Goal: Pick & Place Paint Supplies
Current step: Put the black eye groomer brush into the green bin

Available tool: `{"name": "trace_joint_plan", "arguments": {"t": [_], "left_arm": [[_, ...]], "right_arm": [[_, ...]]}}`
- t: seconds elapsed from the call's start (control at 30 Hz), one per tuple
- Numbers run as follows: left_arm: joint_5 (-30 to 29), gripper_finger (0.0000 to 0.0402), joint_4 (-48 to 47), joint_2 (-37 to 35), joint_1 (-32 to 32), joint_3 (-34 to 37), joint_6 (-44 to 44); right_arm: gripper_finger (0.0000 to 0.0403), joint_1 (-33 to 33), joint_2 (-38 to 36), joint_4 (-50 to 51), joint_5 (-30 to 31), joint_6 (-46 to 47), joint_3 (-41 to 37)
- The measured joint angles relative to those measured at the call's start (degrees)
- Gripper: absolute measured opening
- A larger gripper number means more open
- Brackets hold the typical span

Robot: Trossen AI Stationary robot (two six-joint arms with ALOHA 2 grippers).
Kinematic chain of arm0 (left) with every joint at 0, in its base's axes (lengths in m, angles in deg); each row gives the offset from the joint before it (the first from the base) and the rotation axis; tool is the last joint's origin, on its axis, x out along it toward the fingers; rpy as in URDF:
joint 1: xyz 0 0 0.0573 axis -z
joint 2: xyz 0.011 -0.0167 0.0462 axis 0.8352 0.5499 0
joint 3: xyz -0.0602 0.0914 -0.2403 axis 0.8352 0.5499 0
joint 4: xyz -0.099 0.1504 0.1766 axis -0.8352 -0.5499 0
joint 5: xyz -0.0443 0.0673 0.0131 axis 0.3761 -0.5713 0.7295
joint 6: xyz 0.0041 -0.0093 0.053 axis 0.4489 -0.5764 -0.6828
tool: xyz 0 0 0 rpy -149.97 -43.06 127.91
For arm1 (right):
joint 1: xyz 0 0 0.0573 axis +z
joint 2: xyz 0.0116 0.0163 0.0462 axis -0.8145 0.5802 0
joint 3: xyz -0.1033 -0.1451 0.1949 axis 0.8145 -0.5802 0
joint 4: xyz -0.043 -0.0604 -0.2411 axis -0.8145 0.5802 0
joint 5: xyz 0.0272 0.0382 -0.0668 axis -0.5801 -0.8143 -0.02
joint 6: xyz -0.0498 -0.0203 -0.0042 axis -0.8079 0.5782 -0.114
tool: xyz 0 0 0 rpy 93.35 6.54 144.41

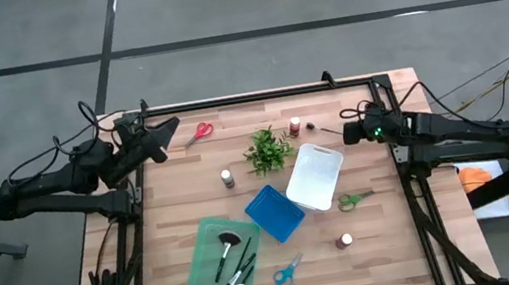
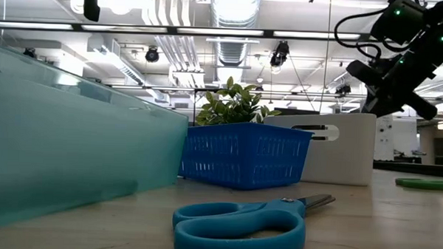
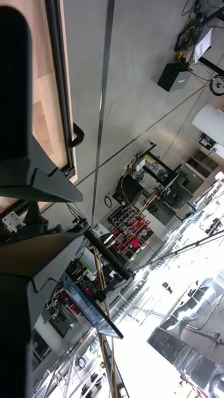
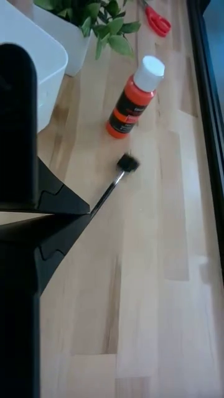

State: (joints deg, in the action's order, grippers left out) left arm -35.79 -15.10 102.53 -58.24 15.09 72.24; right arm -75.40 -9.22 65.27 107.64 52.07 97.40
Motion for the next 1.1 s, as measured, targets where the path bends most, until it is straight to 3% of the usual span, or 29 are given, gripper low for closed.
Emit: {"name": "trace_joint_plan", "arguments": {"t": [0.27,0.67,0.97,1.1], "left_arm": [[0.31,0.0099,-0.02,-0.01,0.00,0.00,-0.12],[0.52,0.0099,-0.20,-0.01,0.00,0.00,-0.30],[0.51,0.0099,-0.80,0.72,0.00,0.28,-0.29],[0.52,0.0099,-0.68,1.76,0.00,0.28,-0.12]], "right_arm": [[0.0008,0.00,-0.15,-0.05,-1.34,0.27,0.00],[0.0012,-1.14,1.97,-8.61,-8.50,-0.59,0.59],[0.0109,-9.46,13.26,-14.82,-19.40,-3.03,4.20],[0.0126,-14.11,20.79,-13.54,-24.54,-3.81,8.51]]}}
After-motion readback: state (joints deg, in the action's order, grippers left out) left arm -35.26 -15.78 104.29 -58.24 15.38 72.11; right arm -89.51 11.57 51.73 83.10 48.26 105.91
